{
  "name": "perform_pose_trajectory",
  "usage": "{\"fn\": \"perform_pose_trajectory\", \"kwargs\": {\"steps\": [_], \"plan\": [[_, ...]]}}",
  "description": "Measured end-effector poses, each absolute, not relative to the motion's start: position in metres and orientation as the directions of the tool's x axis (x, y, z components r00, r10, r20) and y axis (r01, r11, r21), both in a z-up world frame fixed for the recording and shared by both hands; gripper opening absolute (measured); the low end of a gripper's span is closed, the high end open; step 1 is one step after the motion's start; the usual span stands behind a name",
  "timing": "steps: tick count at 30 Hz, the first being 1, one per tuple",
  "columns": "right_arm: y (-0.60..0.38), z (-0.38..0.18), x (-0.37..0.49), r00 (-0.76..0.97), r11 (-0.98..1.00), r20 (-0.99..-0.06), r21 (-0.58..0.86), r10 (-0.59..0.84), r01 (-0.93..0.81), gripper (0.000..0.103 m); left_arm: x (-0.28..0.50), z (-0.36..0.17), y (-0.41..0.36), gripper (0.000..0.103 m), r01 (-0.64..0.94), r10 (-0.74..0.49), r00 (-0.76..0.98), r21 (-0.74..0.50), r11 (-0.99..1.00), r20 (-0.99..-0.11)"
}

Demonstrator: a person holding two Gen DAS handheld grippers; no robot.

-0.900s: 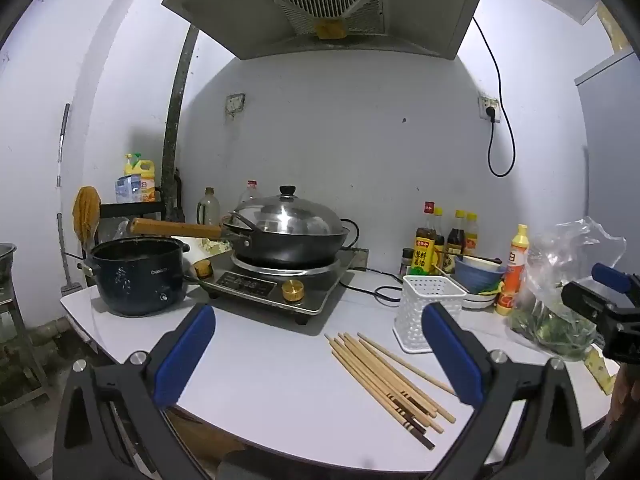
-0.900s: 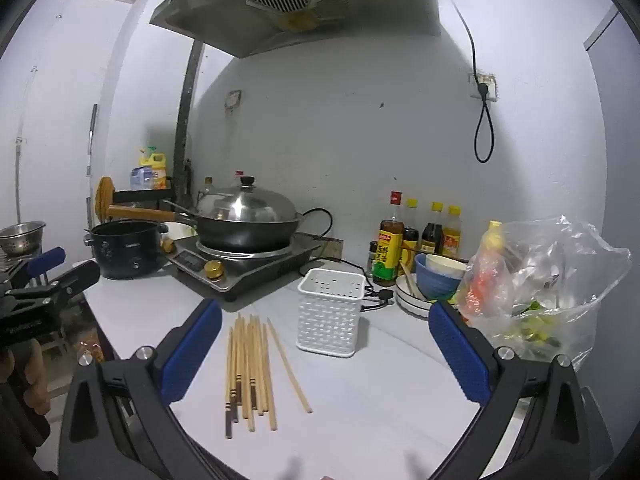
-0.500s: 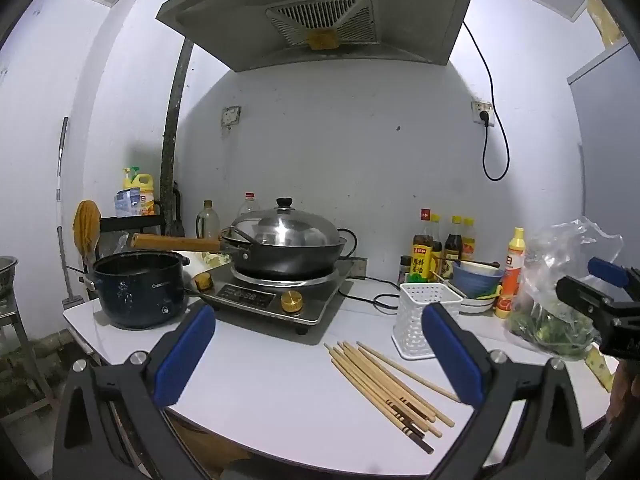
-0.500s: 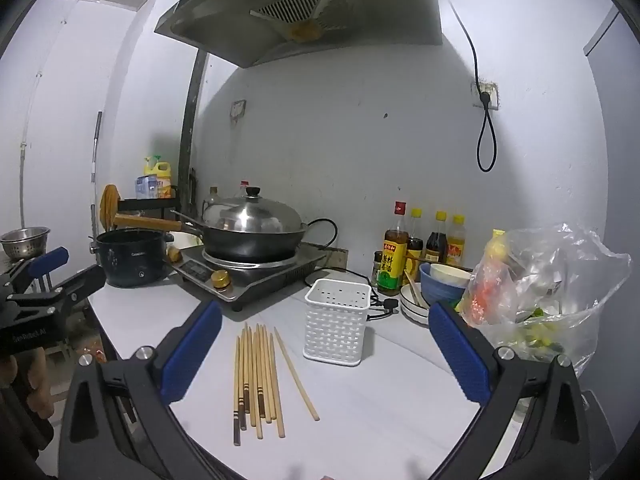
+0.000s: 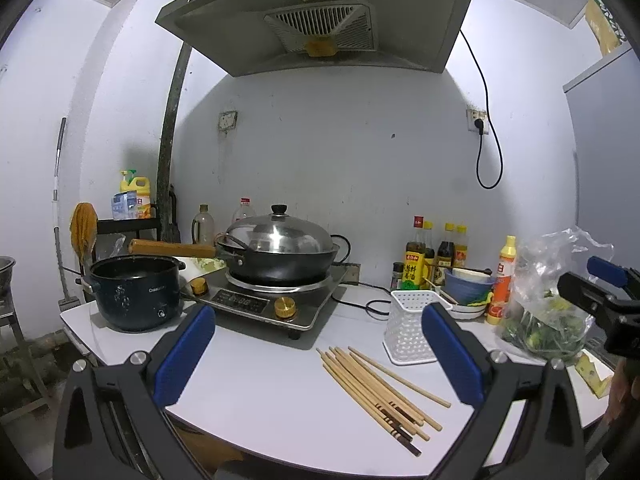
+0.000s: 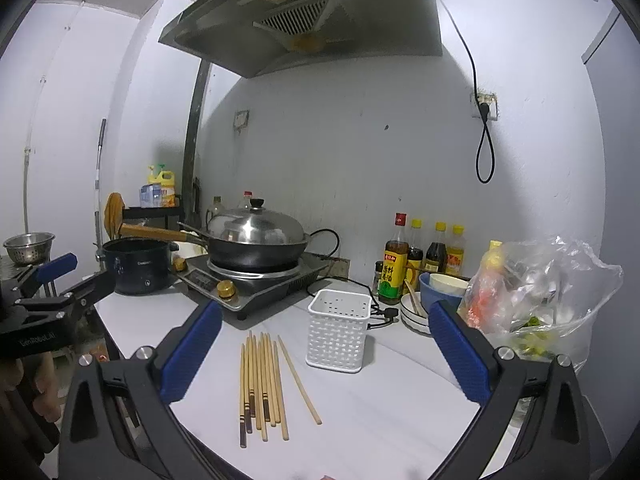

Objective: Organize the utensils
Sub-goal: 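Move both tools down toward the loose wooden chopsticks on the table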

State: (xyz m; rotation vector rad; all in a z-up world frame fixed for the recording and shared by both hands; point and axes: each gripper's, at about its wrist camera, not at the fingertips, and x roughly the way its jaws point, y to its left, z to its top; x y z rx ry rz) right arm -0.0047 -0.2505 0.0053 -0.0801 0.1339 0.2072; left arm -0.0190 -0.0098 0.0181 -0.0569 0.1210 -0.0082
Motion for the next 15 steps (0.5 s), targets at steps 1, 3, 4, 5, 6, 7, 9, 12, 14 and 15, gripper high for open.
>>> {"fn": "perform_pose_trajectory", "kwargs": {"steps": [1, 3, 4, 5, 6, 7, 9, 12, 14, 15], "plan": [[-0.251, 0.006, -0.006, 0.970, 0.976, -0.135, -0.061, 0.201, -0.210, 0.102, -0.019, 0.019, -0.010, 0.103, 0.005, -0.013, 0.992, -0.060, 0.998, -0.122], [-0.252, 0.006, -0.009, 0.971, 0.976, -0.129, -0.061, 0.201, -0.210, 0.102, -0.020, 0.020, -0.010, 0.103, 0.009, -0.017, 0.992, -0.066, 0.998, -0.121], [-0.252, 0.007, -0.009, 0.972, 0.976, -0.126, -0.062, 0.200, -0.209, 0.102, -0.021, 0.021, -0.010, 0.103, 0.009, -0.017, 0.993, -0.065, 0.998, -0.120], [-0.252, 0.008, -0.011, 0.972, 0.976, -0.125, -0.062, 0.199, -0.208, 0.102, -0.022, 0.022, -0.011, 0.103, 0.009, -0.017, 0.993, -0.063, 0.998, -0.117], [-0.253, 0.009, -0.012, 0.972, 0.976, -0.122, -0.061, 0.199, -0.207, 0.102, -0.023, 0.022, -0.011, 0.103, 0.010, -0.017, 0.993, -0.063, 0.998, -0.115], [-0.254, 0.010, -0.013, 0.973, 0.977, -0.119, -0.060, 0.197, -0.205, 0.102, -0.023, 0.023, -0.010, 0.103, 0.010, -0.017, 0.993, -0.064, 0.998, -0.113], [-0.255, 0.011, -0.015, 0.975, 0.978, -0.110, -0.059, 0.193, -0.200, 0.102, -0.024, 0.022, -0.010, 0.103, 0.010, -0.017, 0.993, -0.068, 0.998, -0.115], [-0.258, 0.013, -0.016, 0.976, 0.979, -0.105, -0.057, 0.191, -0.197, 0.102, -0.024, 0.022, -0.010, 0.103, 0.012, -0.021, 0.993, -0.072, 0.997, -0.120], [-0.258, 0.013, -0.017, 0.976, 0.979, -0.103, -0.057, 0.190, -0.197, 0.102, -0.025, 0.023, -0.011, 0.103, 0.013, -0.022, 0.993, -0.070, 0.997, -0.118], [-0.258, 0.013, -0.018, 0.976, 0.979, -0.103, -0.057, 0.190, -0.197, 0.102, -0.025, 0.023, -0.012, 0.103, 0.014, -0.022, 0.993, -0.069, 0.997, -0.117]]}}
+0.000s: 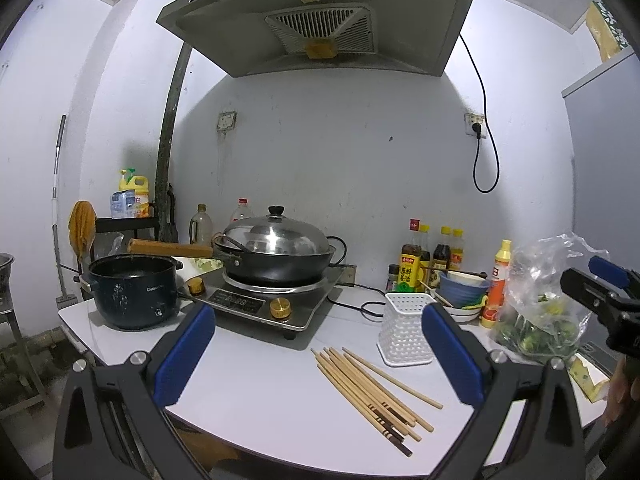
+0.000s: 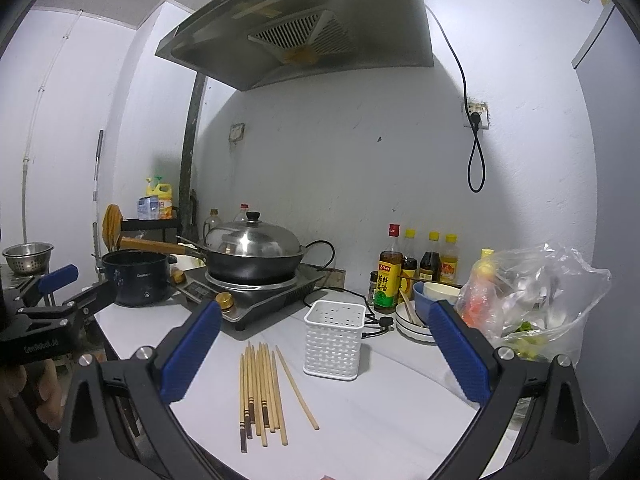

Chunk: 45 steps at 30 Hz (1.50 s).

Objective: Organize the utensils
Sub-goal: 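Move both tools down toward the loose wooden chopsticks on the table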

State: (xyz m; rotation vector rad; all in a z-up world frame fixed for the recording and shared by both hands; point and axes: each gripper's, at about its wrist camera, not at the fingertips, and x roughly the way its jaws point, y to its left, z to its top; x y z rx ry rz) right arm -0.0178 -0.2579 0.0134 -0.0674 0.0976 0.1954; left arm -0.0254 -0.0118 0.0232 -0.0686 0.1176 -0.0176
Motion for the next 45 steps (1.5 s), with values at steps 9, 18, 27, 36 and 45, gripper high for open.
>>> {"fn": "perform_pose_trajectory", "kwargs": {"steps": [9, 18, 27, 36, 45], "plan": [[-0.2582, 0.0137, -0.0192, 0.977, 0.979, -0.100, -0.055, 0.188, -0.194, 0.102, -0.0267, 0.0255, -0.0131, 0.103, 0.016, -0.023, 0.993, -0.068, 0.998, -0.112], [-0.2622, 0.0149, -0.0217, 0.977, 0.980, -0.101, -0.053, 0.186, -0.192, 0.102, -0.0271, 0.0250, -0.0135, 0.103, 0.015, -0.023, 0.994, -0.067, 0.998, -0.111], [-0.2624, 0.0150, -0.0219, 0.977, 0.980, -0.101, -0.052, 0.186, -0.192, 0.102, -0.0278, 0.0246, -0.0137, 0.103, 0.016, -0.024, 0.993, -0.071, 0.997, -0.112], [-0.2629, 0.0147, -0.0223, 0.977, 0.980, -0.100, -0.053, 0.187, -0.193, 0.102, -0.0277, 0.0249, -0.0136, 0.103, 0.016, -0.023, 0.993, -0.070, 0.997, -0.111], [-0.2622, 0.0146, -0.0226, 0.978, 0.980, -0.100, -0.052, 0.185, -0.190, 0.102, -0.0277, 0.0249, -0.0131, 0.103, 0.016, -0.024, 0.994, -0.071, 0.997, -0.111]]}}
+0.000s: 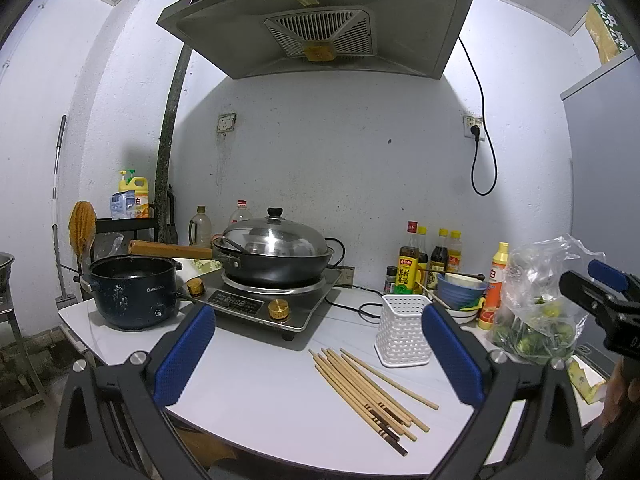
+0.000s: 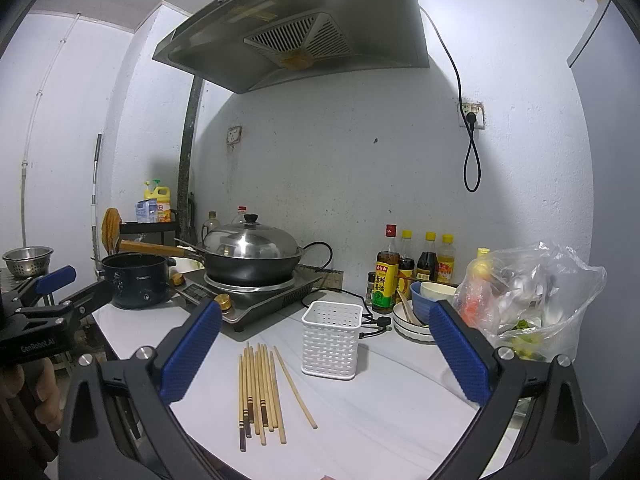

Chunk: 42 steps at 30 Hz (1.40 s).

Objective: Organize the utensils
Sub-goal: 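Move both tools down toward the loose wooden chopsticks on the table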

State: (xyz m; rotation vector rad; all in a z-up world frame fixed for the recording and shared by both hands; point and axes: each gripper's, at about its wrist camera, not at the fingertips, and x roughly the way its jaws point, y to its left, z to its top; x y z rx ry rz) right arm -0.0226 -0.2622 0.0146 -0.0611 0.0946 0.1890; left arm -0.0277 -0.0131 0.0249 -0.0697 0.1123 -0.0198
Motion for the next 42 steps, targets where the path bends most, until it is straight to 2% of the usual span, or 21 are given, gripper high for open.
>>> {"fn": "perform_pose_trajectory", "kwargs": {"steps": [10, 19, 27, 34, 42], "plan": [[-0.262, 0.013, -0.022, 0.977, 0.981, -0.106, -0.047, 0.184, -0.190, 0.102, -0.028, 0.024, -0.013, 0.103, 0.015, -0.023, 0.993, -0.070, 0.997, -0.116], [-0.260, 0.008, 0.004, 0.971, 0.982, -0.156, -0.027, 0.181, -0.188, 0.102, -0.001, 0.022, -0.014, 0.103, 0.006, -0.015, 0.985, -0.054, 0.999, -0.172], [-0.257, -0.009, 0.058, 0.955, 0.982, -0.241, -0.035, 0.172, -0.186, 0.102, 0.053, 0.004, -0.018, 0.103, -0.001, -0.008, 0.955, -0.030, 1.000, -0.297], [-0.266, -0.039, 0.117, 0.916, 0.980, -0.364, -0.028, 0.172, -0.195, 0.102, 0.098, -0.018, -0.027, 0.103, -0.011, 0.005, 0.911, -0.012, 1.000, -0.413], [-0.277, -0.076, 0.169, 0.858, 0.970, -0.466, 0.000, 0.215, -0.243, 0.102, 0.154, -0.060, -0.036, 0.103, 0.000, 0.005, 0.803, 0.008, 1.000, -0.596]]}}
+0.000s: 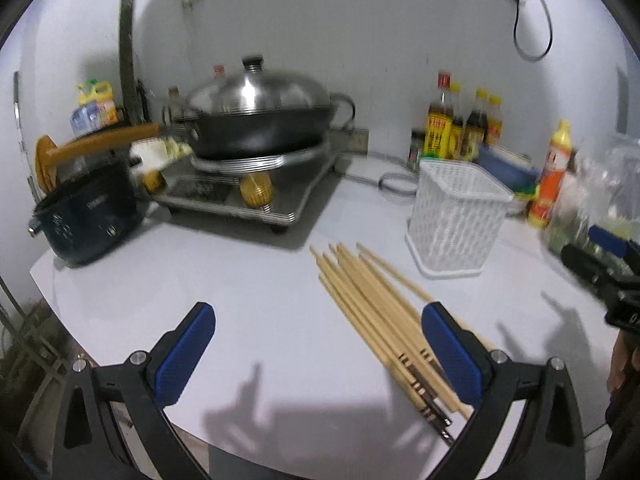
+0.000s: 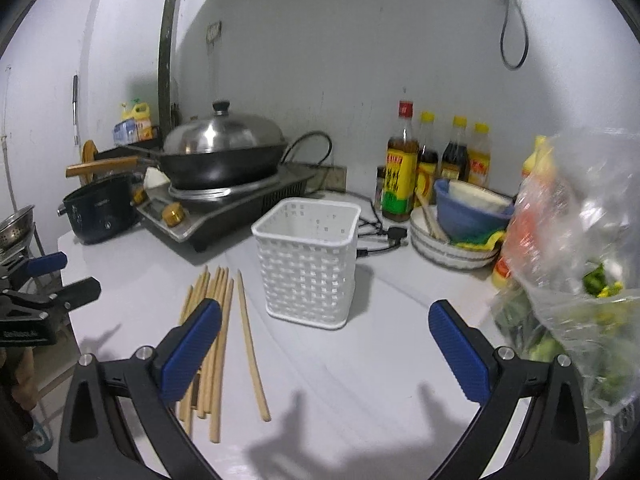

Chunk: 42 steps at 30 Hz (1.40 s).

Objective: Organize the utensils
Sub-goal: 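Move both tools down toward the loose wooden chopsticks on the table, then close the right tool on one chopstick while the left tool grasps another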

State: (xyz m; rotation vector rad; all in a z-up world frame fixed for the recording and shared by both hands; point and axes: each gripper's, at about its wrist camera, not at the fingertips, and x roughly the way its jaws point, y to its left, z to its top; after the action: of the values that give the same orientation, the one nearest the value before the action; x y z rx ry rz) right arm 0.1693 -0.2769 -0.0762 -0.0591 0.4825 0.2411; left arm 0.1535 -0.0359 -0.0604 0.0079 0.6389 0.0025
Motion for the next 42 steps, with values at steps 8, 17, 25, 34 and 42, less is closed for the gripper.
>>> {"fn": "perform_pose_trajectory", "kwargs": {"steps": [8, 17, 25, 34, 42], "plan": [[-0.290, -0.104, 0.202, 0.817, 0.962, -0.522, 0.029, 0.245, -0.270, 0.102, 0.197, -0.103, -0.050, 0.103, 0.023, 0.038, 0.691, 0.074, 0.997, -0.722], [-0.293, -0.122, 0.217, 0.780, 0.949, -0.555, 0.060, 0.290, -0.310, 0.102, 0.219, -0.134, -0.062, 0.103, 0.019, 0.157, 0.602, 0.211, 0.977, -0.783], [-0.300, -0.128, 0.220, 0.771, 0.949, -0.561, 0.095, 0.301, -0.302, 0.102, 0.221, -0.134, -0.054, 0.103, -0.015, 0.199, 0.589, 0.235, 0.972, -0.783], [-0.308, -0.128, 0.218, 0.771, 0.951, -0.564, 0.096, 0.296, -0.295, 0.102, 0.227, -0.136, -0.061, 0.103, 0.005, 0.186, 0.581, 0.232, 0.973, -0.793], [-0.304, -0.131, 0.218, 0.767, 0.957, -0.585, 0.056, 0.262, -0.284, 0.102, 0.224, -0.136, -0.052, 0.103, 0.006, 0.202, 0.591, 0.254, 0.967, -0.781]]}}
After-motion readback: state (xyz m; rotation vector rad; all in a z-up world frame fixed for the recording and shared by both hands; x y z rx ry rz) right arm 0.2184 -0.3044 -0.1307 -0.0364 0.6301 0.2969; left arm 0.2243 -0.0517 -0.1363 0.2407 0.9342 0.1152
